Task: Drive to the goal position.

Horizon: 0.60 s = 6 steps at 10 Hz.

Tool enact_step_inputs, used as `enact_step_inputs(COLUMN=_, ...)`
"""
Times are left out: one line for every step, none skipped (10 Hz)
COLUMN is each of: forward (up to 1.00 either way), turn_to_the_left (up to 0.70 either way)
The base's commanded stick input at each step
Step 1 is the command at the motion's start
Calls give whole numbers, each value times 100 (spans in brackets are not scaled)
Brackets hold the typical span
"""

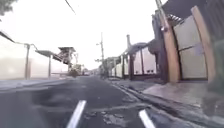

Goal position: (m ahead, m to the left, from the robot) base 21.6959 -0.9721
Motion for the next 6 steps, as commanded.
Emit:
enact_step_inputs(forward=85, turn_to_the_left=0)
enact_step_inputs(forward=85, turn_to_the_left=0)
enact_step_inputs(forward=85, turn_to_the_left=2)
enact_step_inputs(forward=85, turn_to_the_left=34)
enact_step_inputs(forward=85, turn_to_the_left=34)
enact_step_inputs(forward=85, turn_to_the_left=34)
